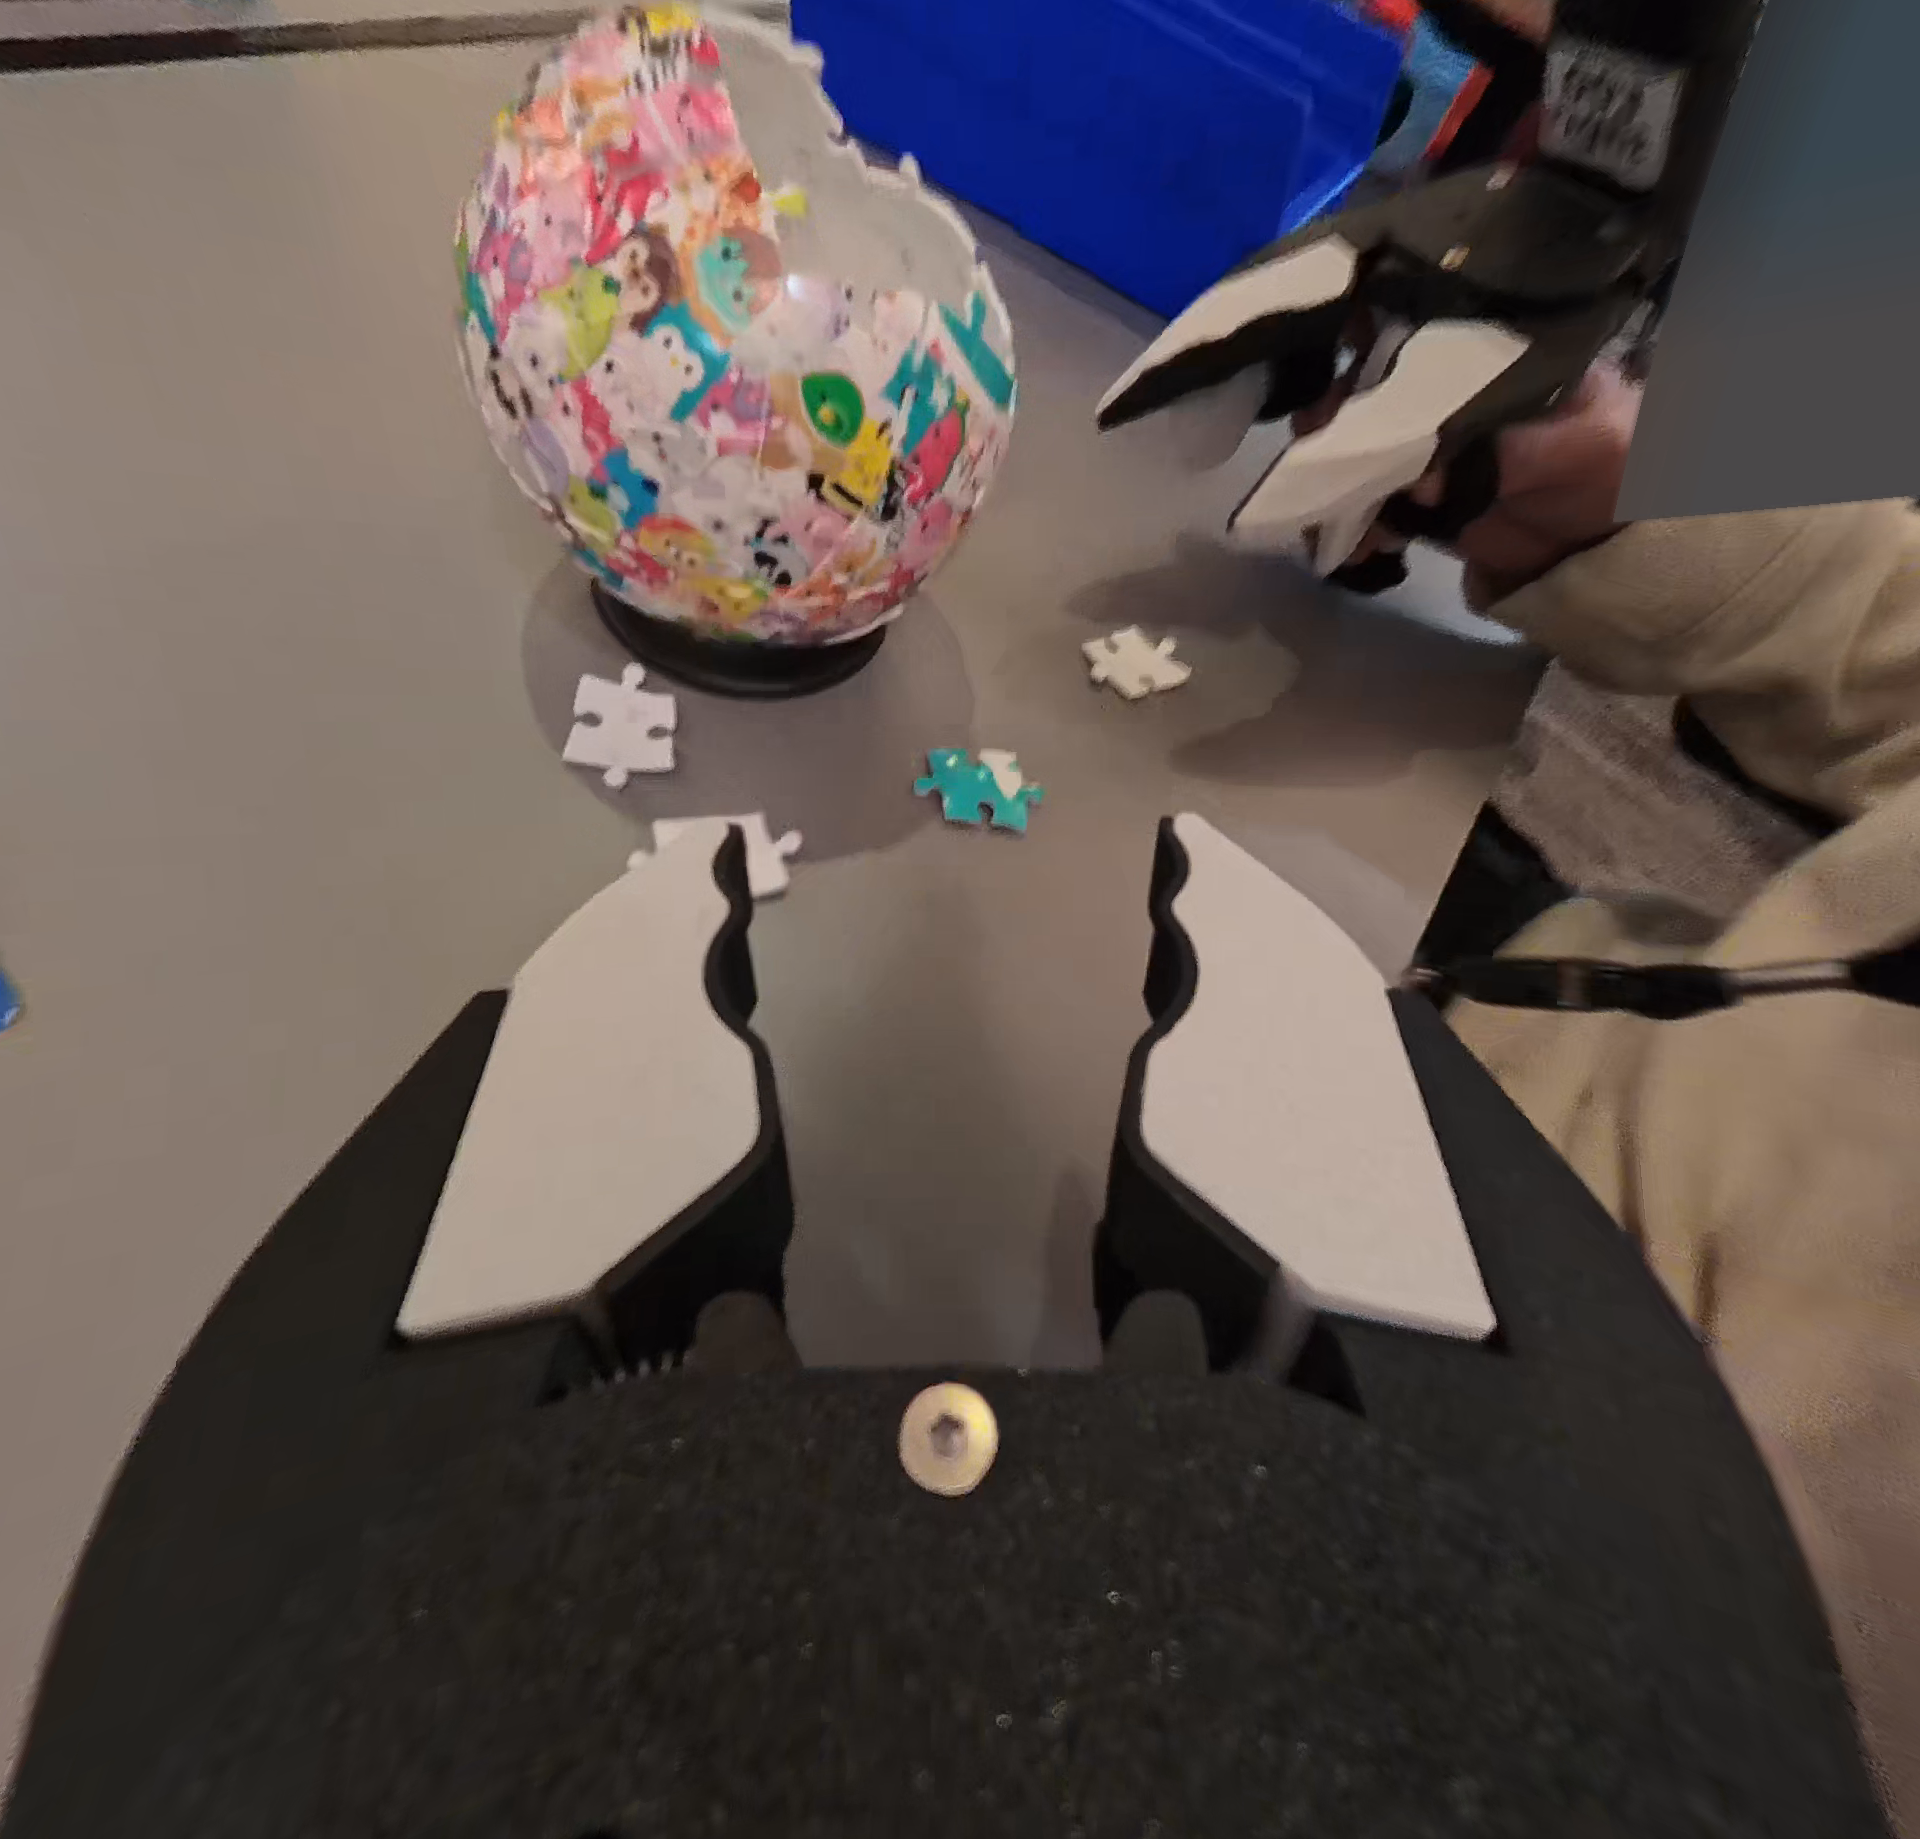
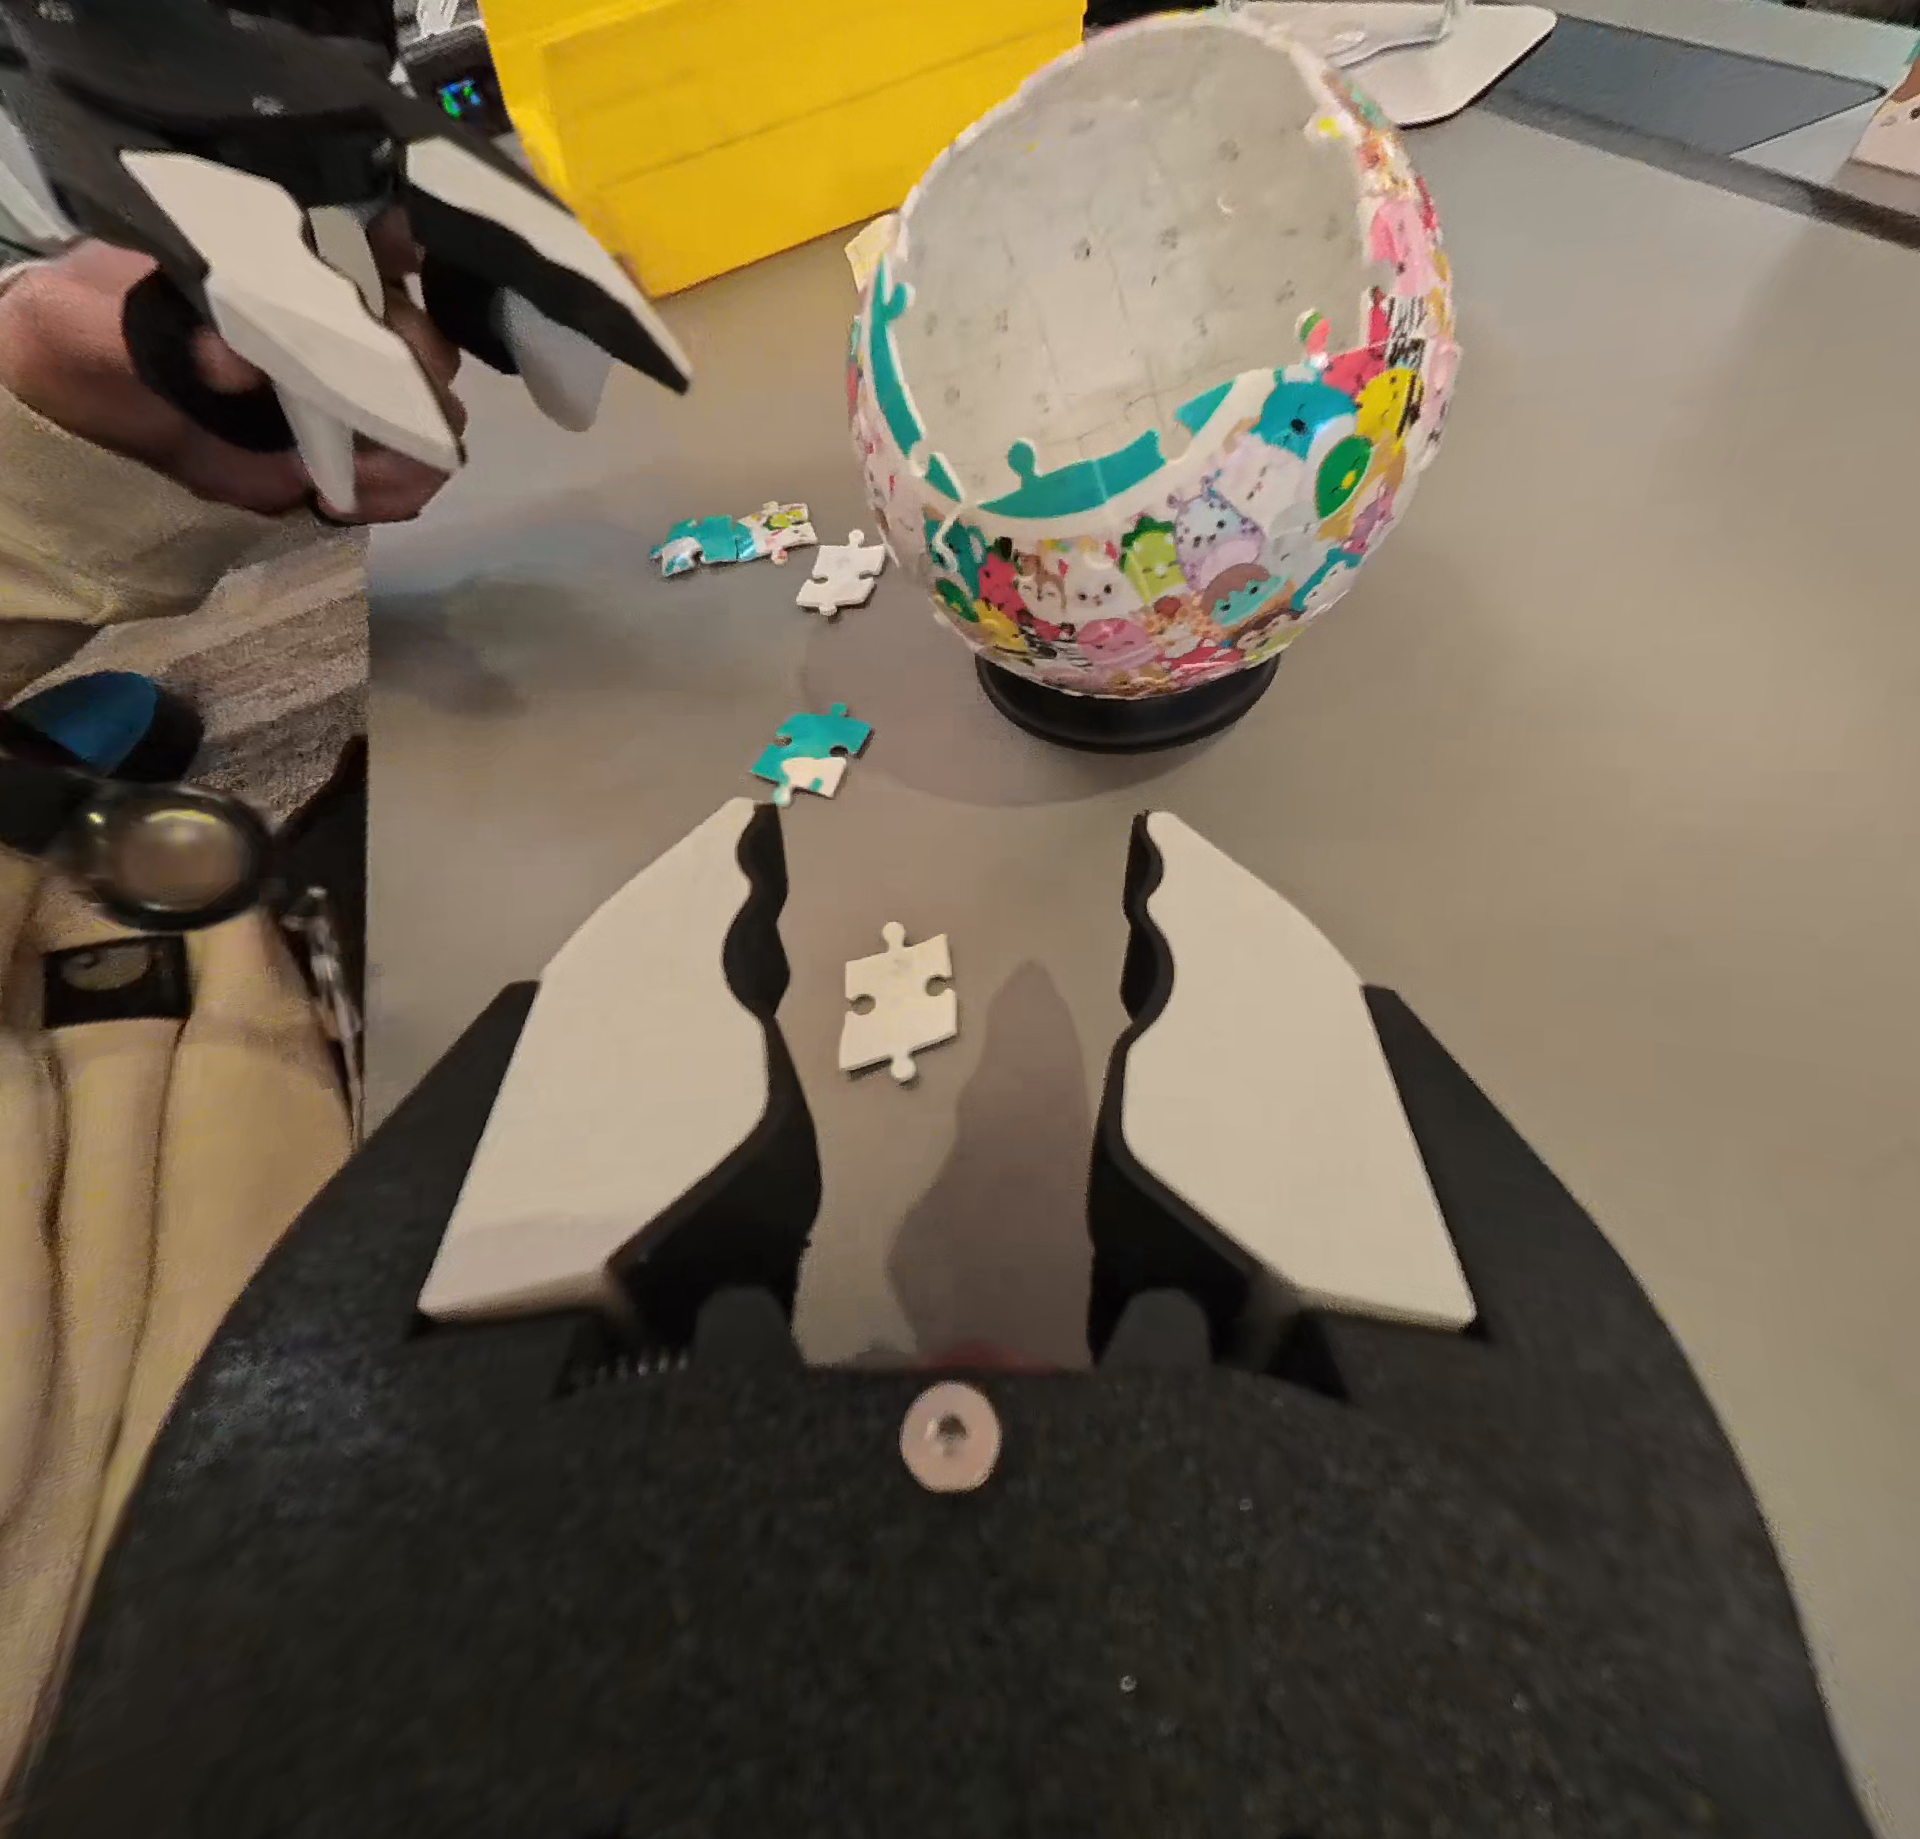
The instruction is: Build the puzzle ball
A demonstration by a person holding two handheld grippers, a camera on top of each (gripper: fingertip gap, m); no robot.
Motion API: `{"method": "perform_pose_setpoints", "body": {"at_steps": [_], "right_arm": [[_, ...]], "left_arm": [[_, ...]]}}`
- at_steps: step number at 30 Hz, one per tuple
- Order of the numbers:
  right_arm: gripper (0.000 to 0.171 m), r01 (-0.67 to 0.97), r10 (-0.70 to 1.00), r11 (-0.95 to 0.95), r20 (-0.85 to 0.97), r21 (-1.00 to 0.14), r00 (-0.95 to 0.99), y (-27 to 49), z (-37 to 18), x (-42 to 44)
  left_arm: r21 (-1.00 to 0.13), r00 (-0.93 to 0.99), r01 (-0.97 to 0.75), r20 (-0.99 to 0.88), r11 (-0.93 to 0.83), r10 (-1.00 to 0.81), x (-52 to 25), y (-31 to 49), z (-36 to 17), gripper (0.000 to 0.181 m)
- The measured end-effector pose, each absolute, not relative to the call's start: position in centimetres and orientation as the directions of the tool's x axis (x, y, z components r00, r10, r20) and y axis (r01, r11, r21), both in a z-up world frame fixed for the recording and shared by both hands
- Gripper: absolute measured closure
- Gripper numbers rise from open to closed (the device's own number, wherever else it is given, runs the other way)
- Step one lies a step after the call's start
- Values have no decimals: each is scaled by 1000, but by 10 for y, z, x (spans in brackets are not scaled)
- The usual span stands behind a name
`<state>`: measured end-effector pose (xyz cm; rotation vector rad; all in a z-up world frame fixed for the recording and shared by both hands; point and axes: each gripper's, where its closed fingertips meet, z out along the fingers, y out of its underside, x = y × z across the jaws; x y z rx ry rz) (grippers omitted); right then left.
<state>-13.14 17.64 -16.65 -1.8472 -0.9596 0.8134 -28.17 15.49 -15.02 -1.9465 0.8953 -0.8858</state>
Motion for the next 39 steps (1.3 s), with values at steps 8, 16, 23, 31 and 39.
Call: {"method": "perform_pose_setpoints", "body": {"at_steps": [8, 16, 23, 31, 39], "right_arm": [[123, 328, 851, -370, -176, -869, 494, 168, -174, -134], [128, 660, 897, -284, 50, -695, 439, 144, -220, -126], [145, 680, 895, -249, 105, -689, 434, 151, -227, -134], [171, 644, 887, -257, 90, -721, 454, 156, -217, -128], [171, 494, 886, -268, -10, -827, 464, 159, -183, -118]], "left_arm": [[-838, 600, -160, 337, -521, -726, -311, 160, -153, 121], [-852, 618, -156, 310, -500, -722, -315, 164, -149, 126], [-839, 606, -244, 259, -486, -752, -302, 167, -162, 127], [-863, 502, -248, 275, -441, -820, -274, 150, -151, 129], [-871, 417, -331, 212, -364, -884, -240, 137, -153, 136]]}}
